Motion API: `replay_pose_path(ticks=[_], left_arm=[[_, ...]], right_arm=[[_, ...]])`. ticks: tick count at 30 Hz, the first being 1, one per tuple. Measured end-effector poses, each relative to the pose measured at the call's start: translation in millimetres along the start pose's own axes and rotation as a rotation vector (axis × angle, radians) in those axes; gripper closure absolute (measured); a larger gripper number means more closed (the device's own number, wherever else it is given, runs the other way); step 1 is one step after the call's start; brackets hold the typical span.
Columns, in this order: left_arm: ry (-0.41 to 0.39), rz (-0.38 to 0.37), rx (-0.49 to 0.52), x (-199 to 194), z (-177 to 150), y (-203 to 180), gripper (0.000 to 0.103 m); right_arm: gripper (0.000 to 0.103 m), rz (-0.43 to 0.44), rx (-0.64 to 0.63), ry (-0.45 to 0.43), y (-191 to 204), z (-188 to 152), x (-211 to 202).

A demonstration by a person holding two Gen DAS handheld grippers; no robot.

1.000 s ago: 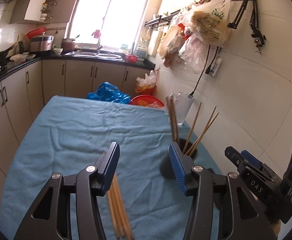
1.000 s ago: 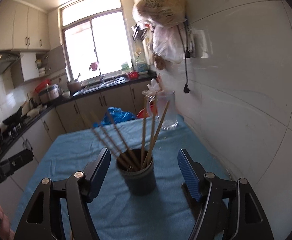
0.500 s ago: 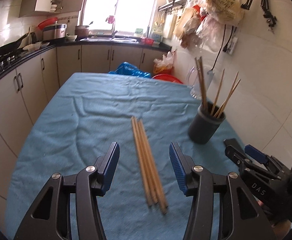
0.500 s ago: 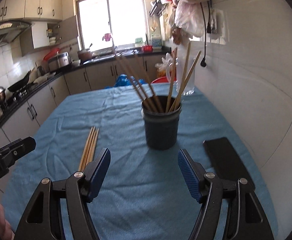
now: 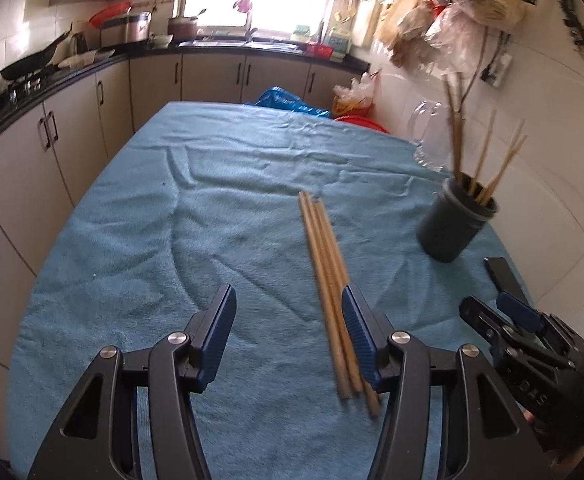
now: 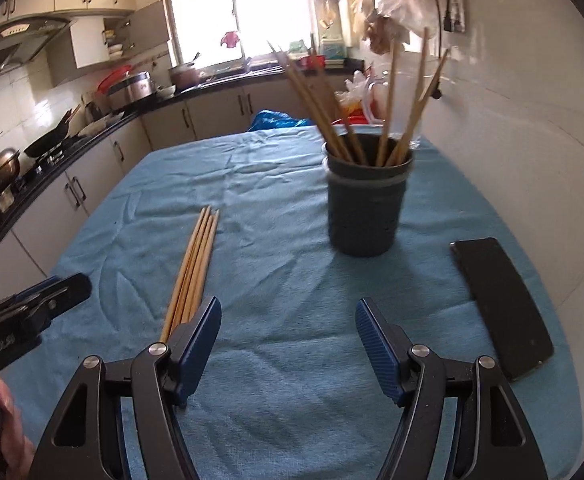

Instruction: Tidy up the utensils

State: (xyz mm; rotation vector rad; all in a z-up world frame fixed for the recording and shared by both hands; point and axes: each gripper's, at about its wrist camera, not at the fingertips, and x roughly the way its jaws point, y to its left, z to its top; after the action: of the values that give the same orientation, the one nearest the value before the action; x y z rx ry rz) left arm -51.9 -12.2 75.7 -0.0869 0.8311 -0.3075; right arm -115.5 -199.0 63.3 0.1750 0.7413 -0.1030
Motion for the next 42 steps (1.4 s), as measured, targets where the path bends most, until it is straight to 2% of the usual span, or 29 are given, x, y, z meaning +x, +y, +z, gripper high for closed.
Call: replay_pose_path(ticks=[3,5,7,9,13,15,17,25,27,33,36,42], left_arm=[[0.056,-0.012,-0.016,18.0,5.6,7.3,0.050],[0.106,-0.039,-0.046,31.7,11.8,11.8,0.051],[0.141,-0.076,-0.065,44.1,17.1,13.8,0.052],[0.174,-0.084,-0.066,59.4,23.1,12.2,0.063],[0.237,-0.099,-0.060,92.1,34.0,6.2,0.073],[0.276,-0.112,-0.068,109.8,37.9,3.7,0.081],[0.303,-0.125,-0.065,123.4,40.8,0.0,0.084],[0.303,-0.050,-0.005,141.6,57.2,-14.2,0.087],[0.305,-0.035,0.000,143.2,59.0,-12.3,0.093],[0.303,-0.020,-0.013,131.3,53.5,3.4,0.094],[0.300,-0.027,-0.044,120.9,46.3,17.2,0.094],[0.293,-0.047,-0.085,107.9,38.1,37.4,0.094]], right_arm=[[0.036,0.045,-0.019,0.036,4.0,-0.9,9.8],[0.052,0.067,-0.024,0.069,5.0,-1.7,18.1],[0.060,0.084,-0.028,0.102,6.4,-2.3,25.4],[0.061,0.094,-0.029,0.111,7.0,-1.2,29.2],[0.063,0.099,-0.022,0.117,3.4,0.4,33.3],[0.063,0.097,-0.018,0.120,1.3,0.4,34.4],[0.063,0.097,-0.015,0.122,-1.3,0.4,35.8],[0.063,0.099,-0.016,0.130,-2.7,5.6,36.8],[0.063,0.107,-0.011,0.137,-2.3,8.5,37.6],[0.063,0.130,-0.029,0.166,7.1,18.6,41.4],[0.063,0.175,-0.033,0.210,17.5,23.1,48.7],[0.077,0.189,-0.091,0.290,51.4,38.9,81.0]])
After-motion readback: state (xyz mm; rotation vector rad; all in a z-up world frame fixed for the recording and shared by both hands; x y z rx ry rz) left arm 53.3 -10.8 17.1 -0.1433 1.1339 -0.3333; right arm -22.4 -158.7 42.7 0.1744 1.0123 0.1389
